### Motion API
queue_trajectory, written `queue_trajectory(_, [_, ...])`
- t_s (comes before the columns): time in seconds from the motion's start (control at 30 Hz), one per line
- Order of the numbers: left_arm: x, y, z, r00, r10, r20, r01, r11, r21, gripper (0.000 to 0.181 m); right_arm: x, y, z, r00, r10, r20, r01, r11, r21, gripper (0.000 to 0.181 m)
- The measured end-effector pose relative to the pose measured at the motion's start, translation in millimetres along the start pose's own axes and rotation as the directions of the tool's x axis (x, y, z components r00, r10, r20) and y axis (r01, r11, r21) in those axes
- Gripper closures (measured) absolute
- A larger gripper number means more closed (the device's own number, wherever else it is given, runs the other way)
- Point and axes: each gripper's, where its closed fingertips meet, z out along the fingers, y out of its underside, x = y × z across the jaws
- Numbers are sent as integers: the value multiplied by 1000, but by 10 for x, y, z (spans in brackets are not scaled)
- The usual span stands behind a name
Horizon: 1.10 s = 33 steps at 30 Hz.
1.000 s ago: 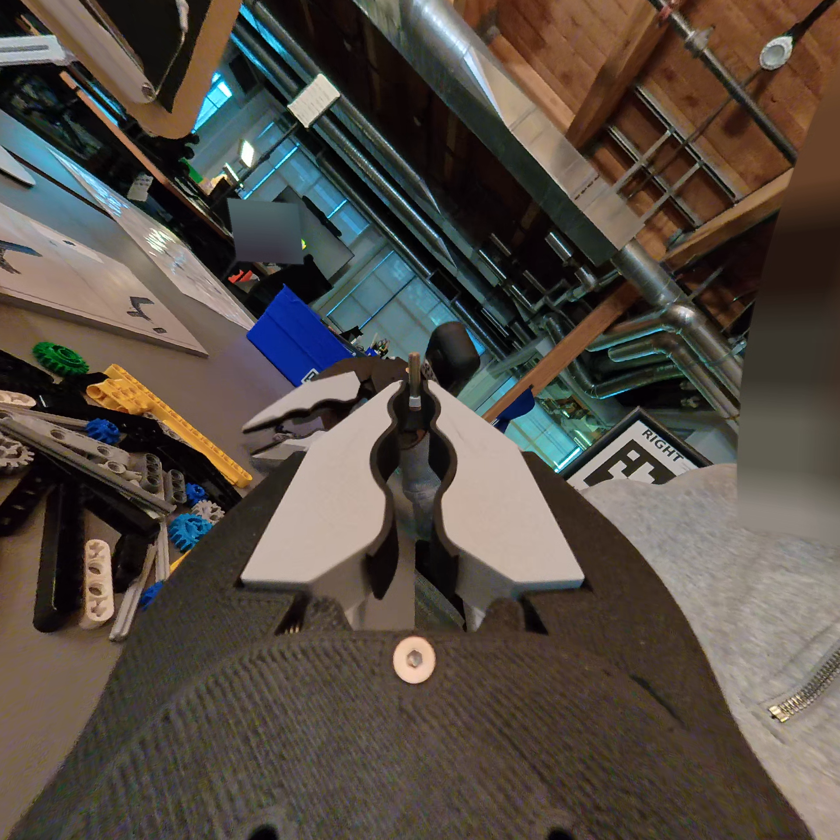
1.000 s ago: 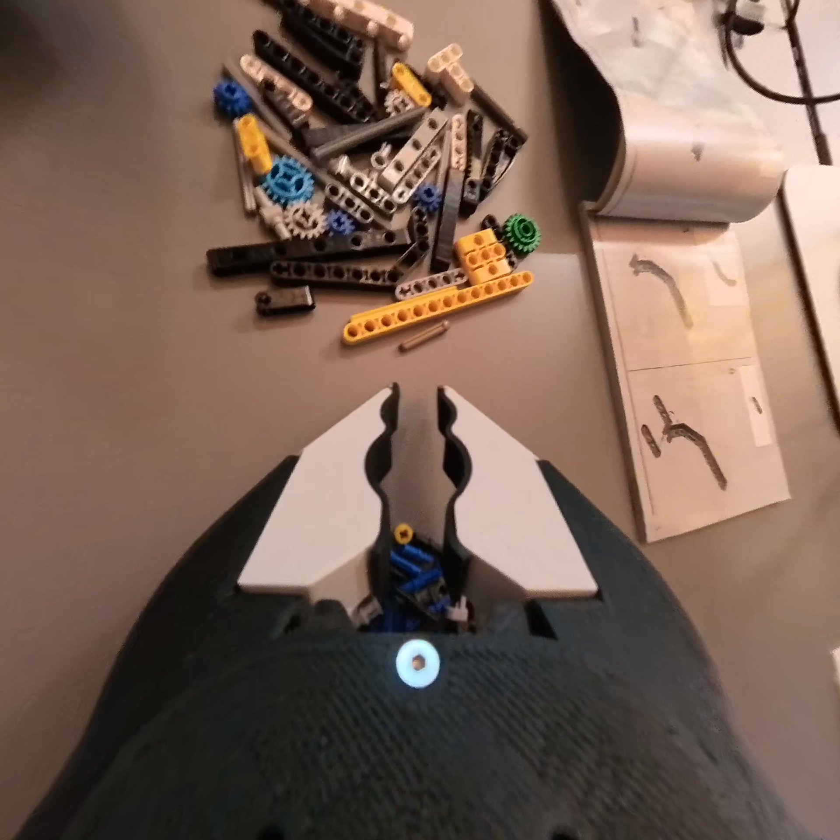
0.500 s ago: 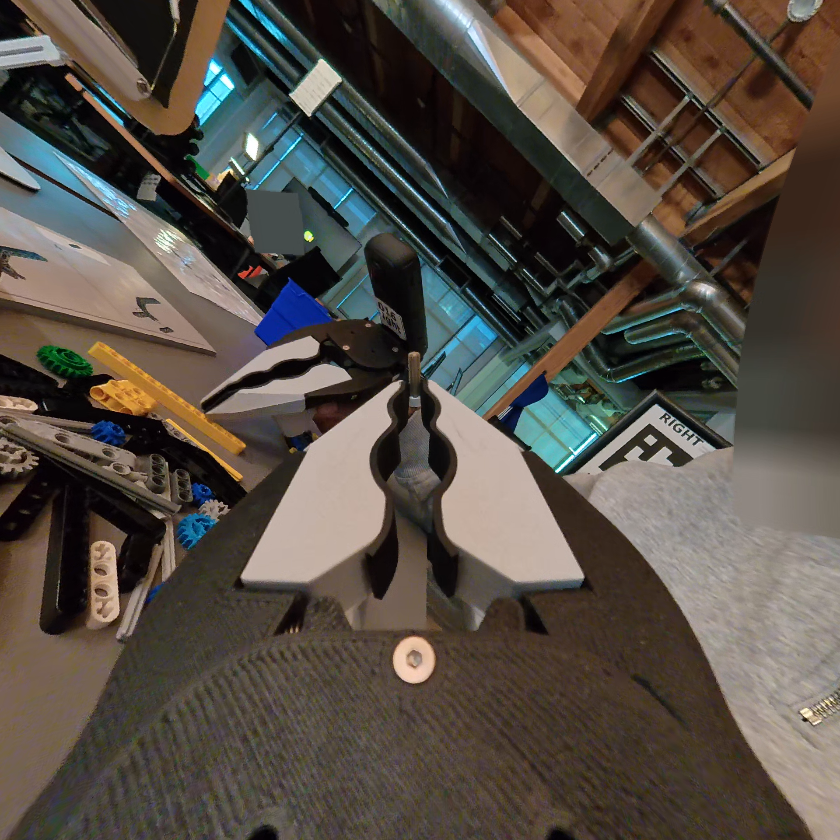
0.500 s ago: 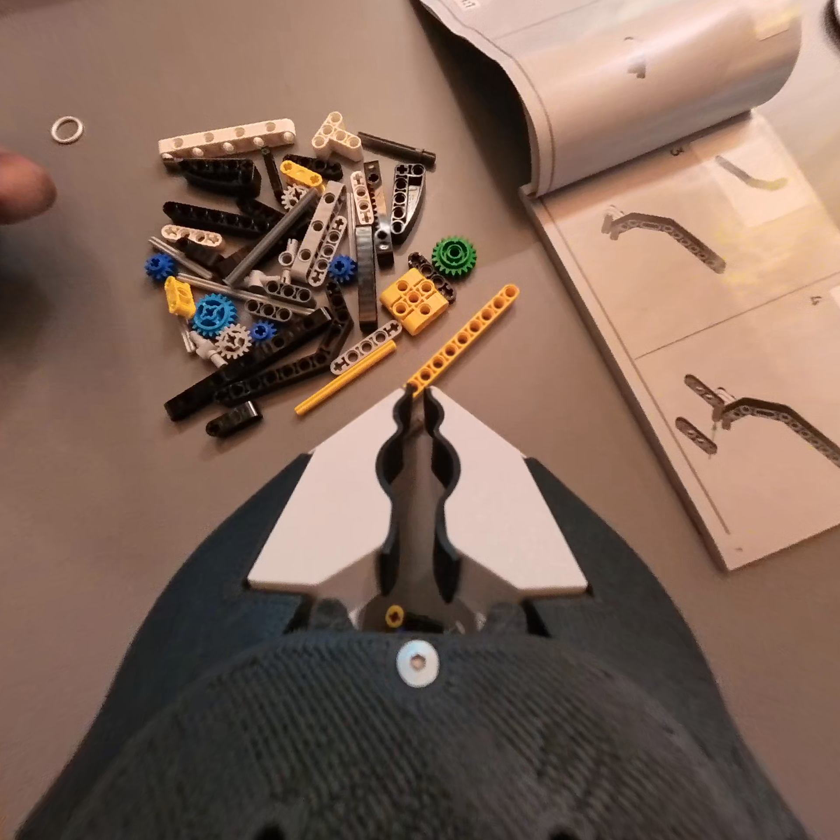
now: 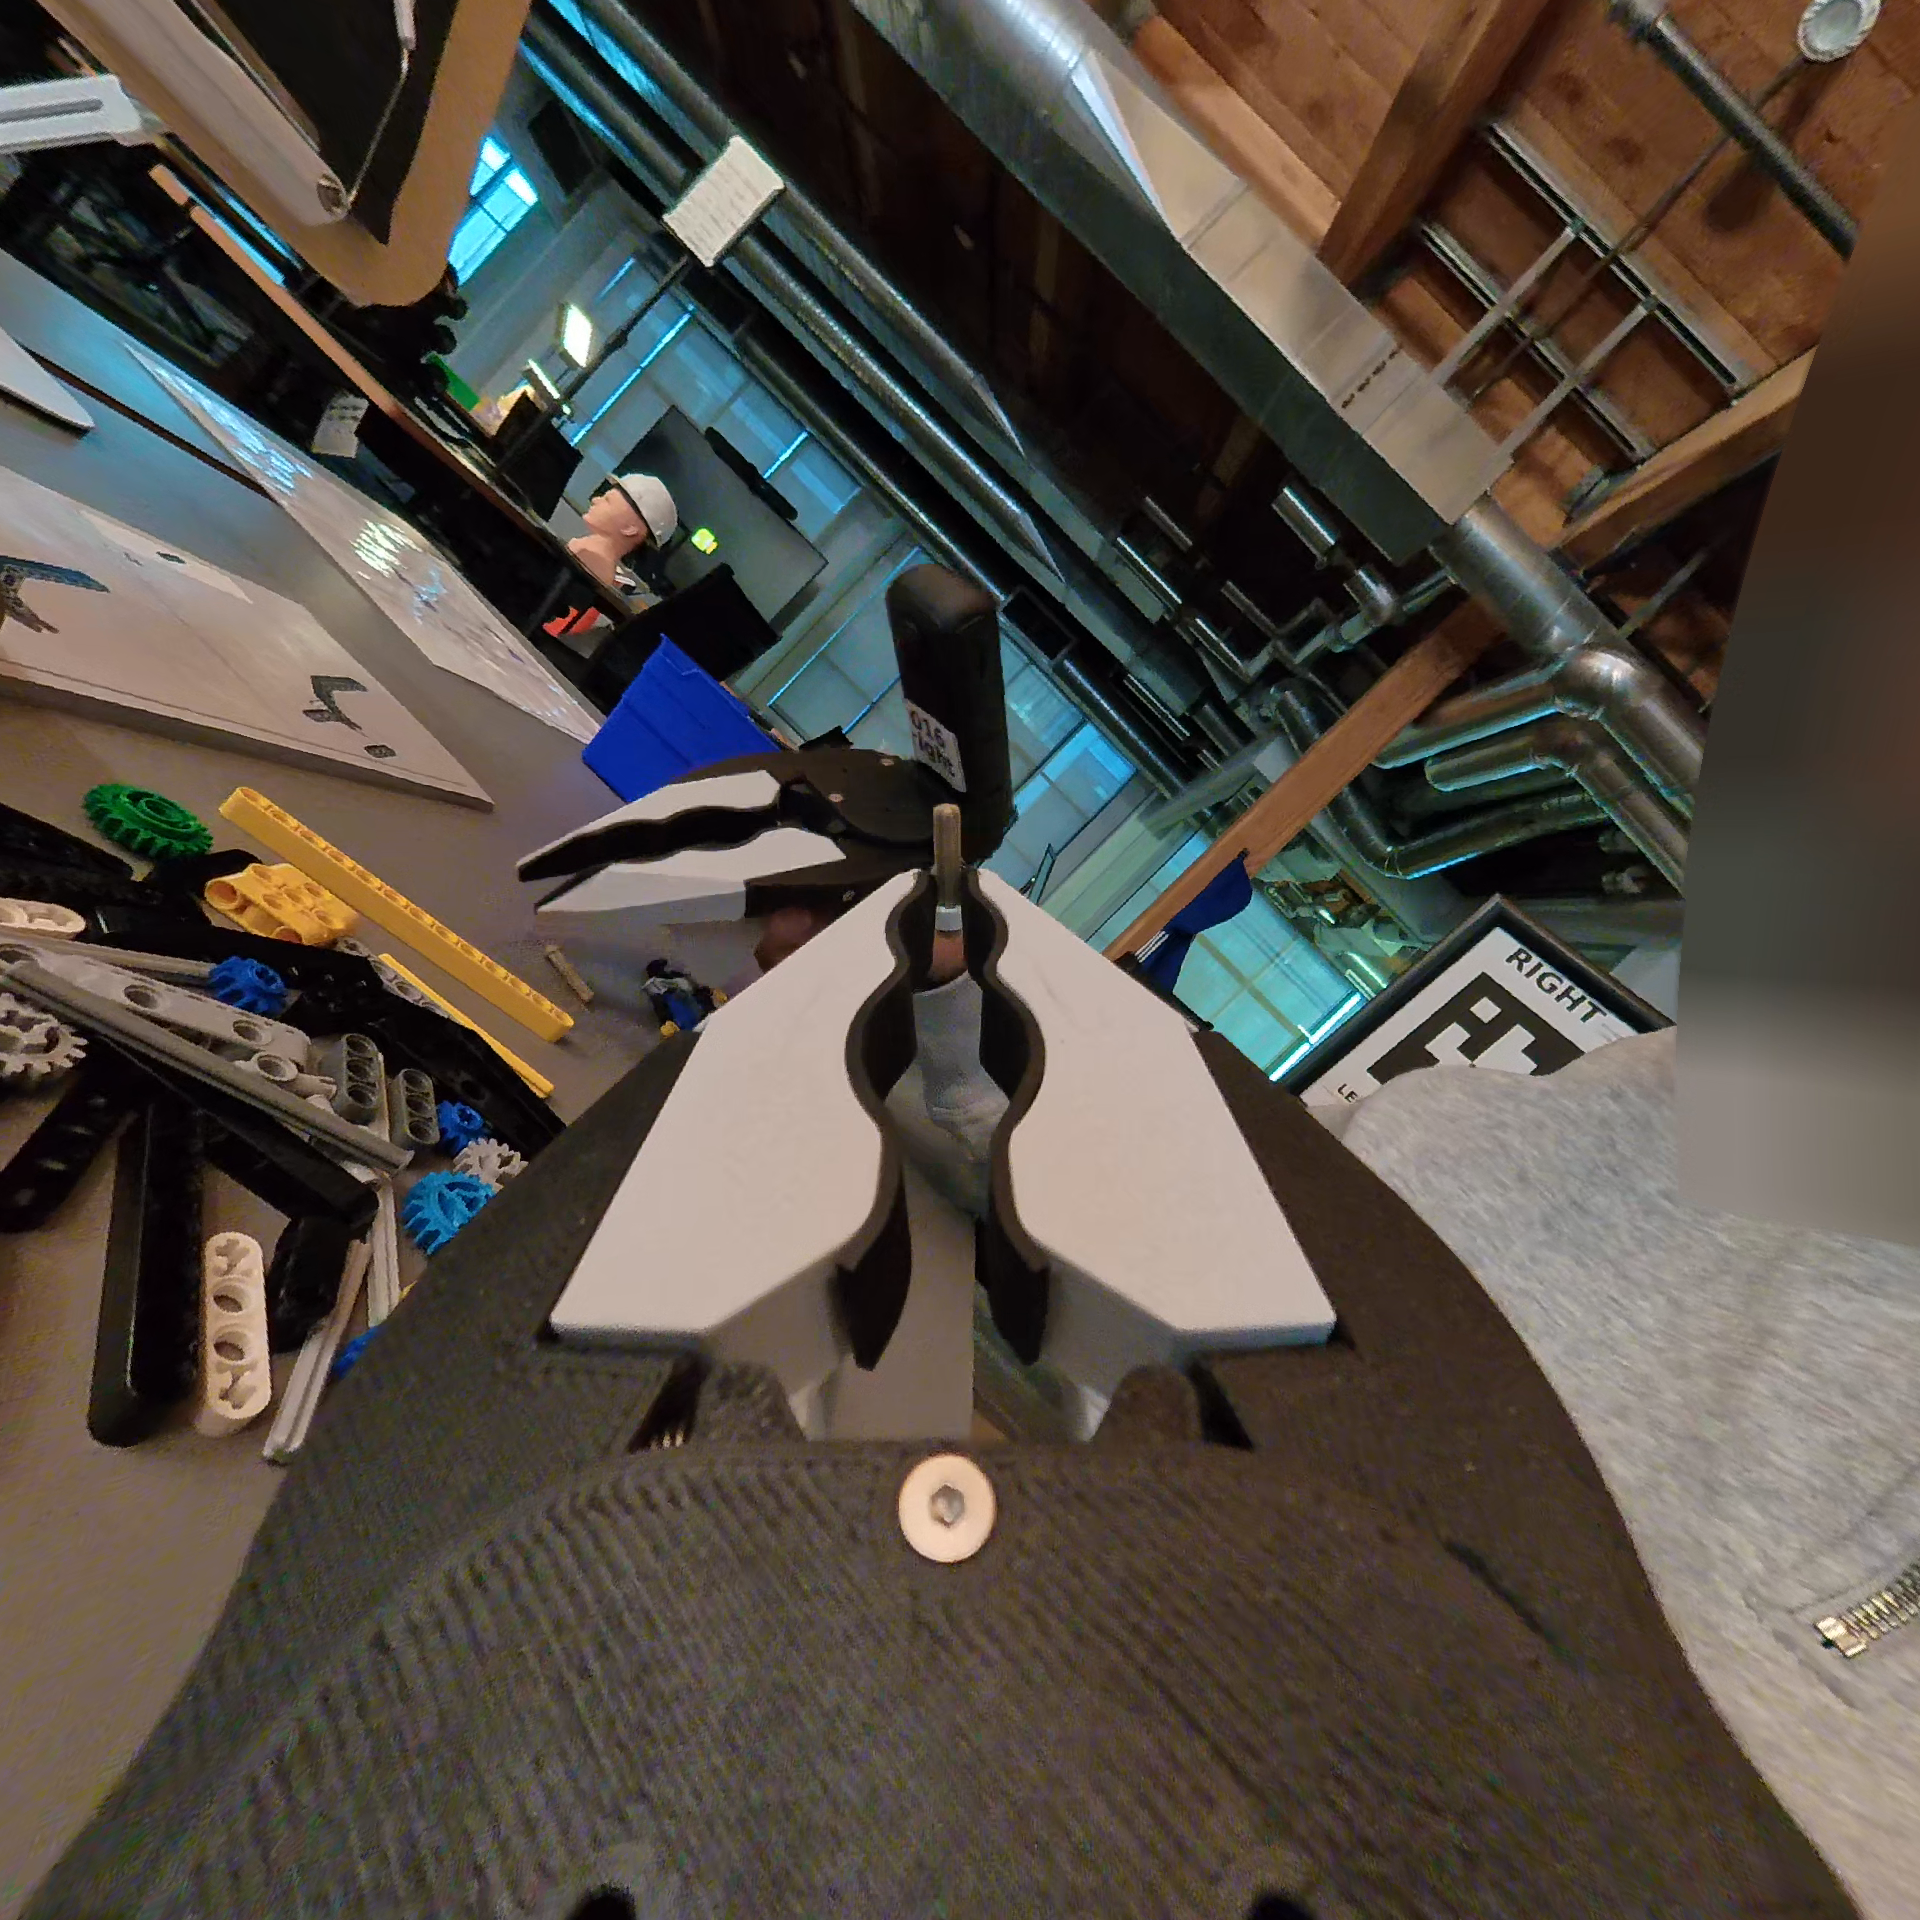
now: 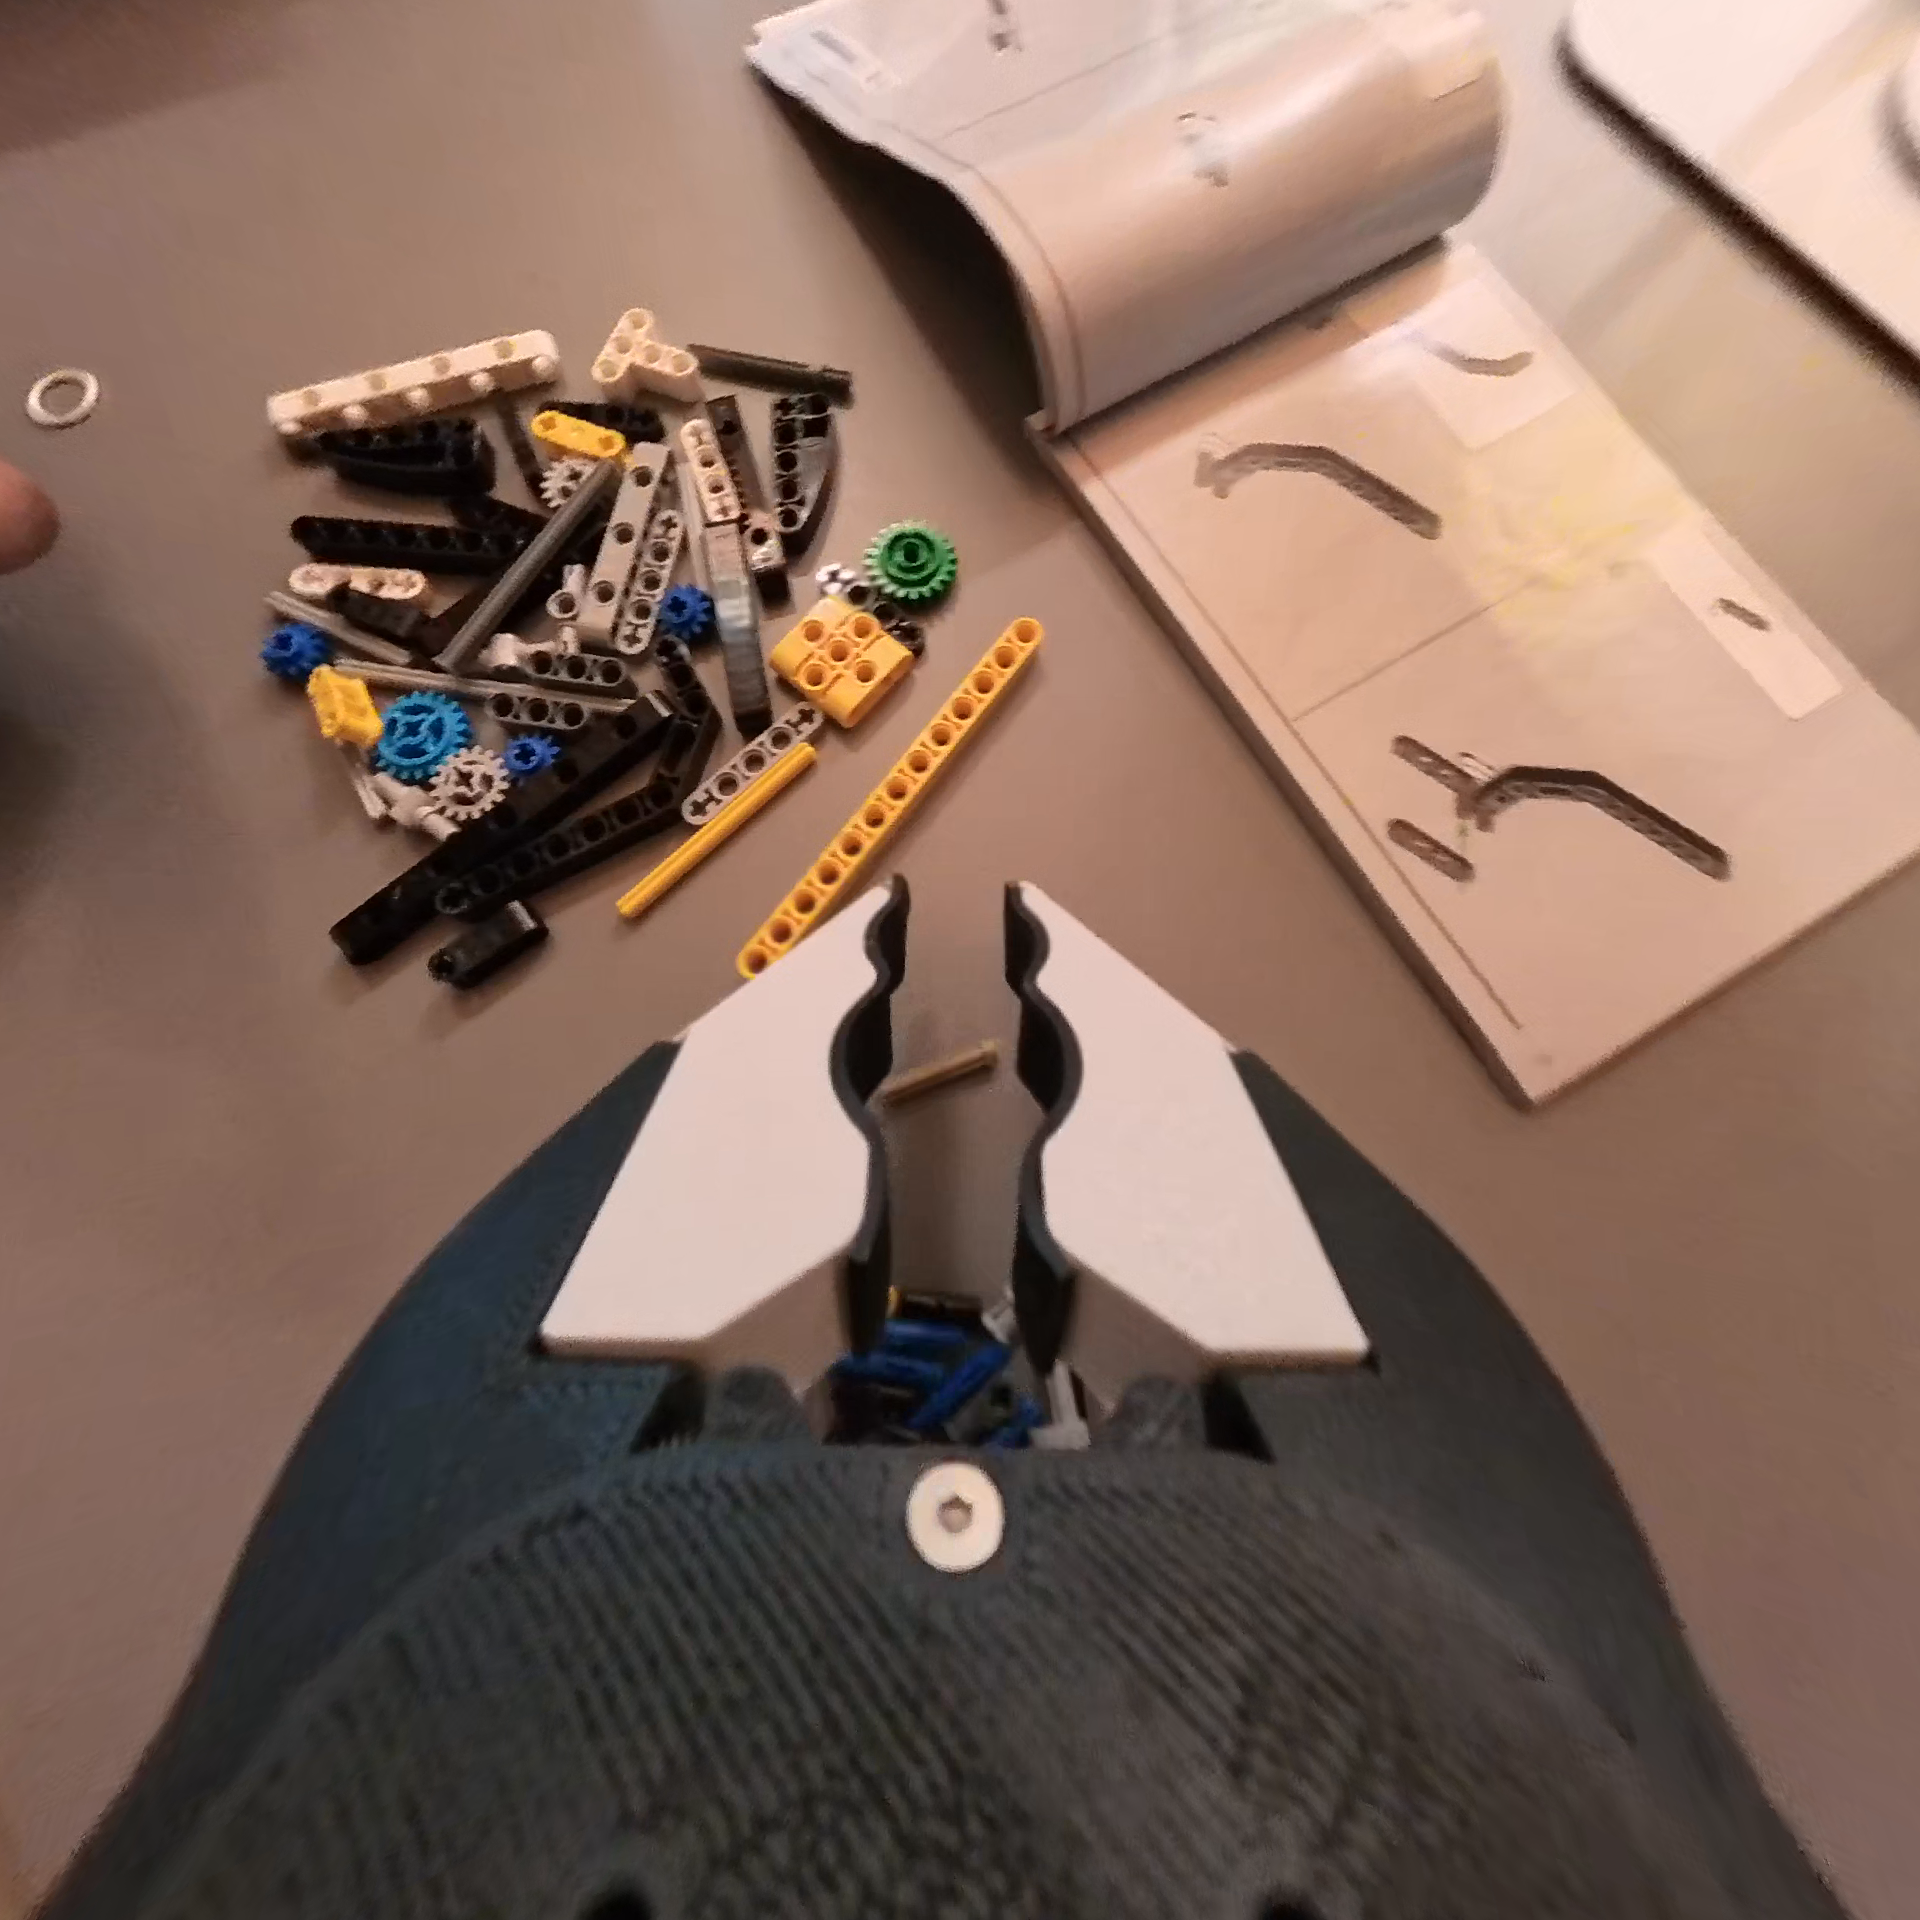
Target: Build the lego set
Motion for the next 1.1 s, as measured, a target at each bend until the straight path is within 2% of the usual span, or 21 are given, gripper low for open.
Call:
queue_trajectory(0.03, [-1,1,-1,1000,1,1,-1,1000,-1,177,48,-2,-45,999,13,-37,-12,1000,17,165])
queue_trajectory(0.13, [-8,2,-1,1000,2,4,-2,1000,0,177,155,54,-173,989,72,-128,-64,996,61,168])
queue_trajectory(0.27, [-2,12,5,1000,-1,-1,1,1000,-4,177,216,286,-325,974,136,-182,-131,991,40,164])
queue_trajectory(0.4, [3,50,23,1000,1,-4,-1,1000,-20,177,78,392,-300,968,240,-70,-240,971,6,161])
queue_trajectory(0.53, [-8,74,28,999,37,10,-37,999,-34,177,29,444,-195,955,292,-45,-295,953,-72,161])
queue_trajectory(0.63, [15,96,38,998,61,5,-61,997,-46,177,68,447,-154,966,237,-104,-247,964,-100,174])
queue_trajectory(0.8, [29,145,53,997,82,0,-82,995,-65,177,53,416,-149,976,103,-190,-130,982,-134,177])
queue_trajectory(0.87, [37,137,43,996,89,0,-89,994,-59,177,8,213,-210,978,68,-199,-73,997,-18,178])
queue_trajectory(0.9, [39,134,34,996,91,-1,-91,994,-58,177,-11,40,-294,975,58,-215,-38,995,94,178])
queue_trajectory(1.0, [32,101,2,997,82,3,-82,996,-39,177,-102,-315,-620,969,110,-221,-14,918,397,178])
queue_trajectory(1.1, [62,84,11,999,40,-18,-40,999,-21,178,-235,-392,-770,977,146,-153,-44,847,530,178])
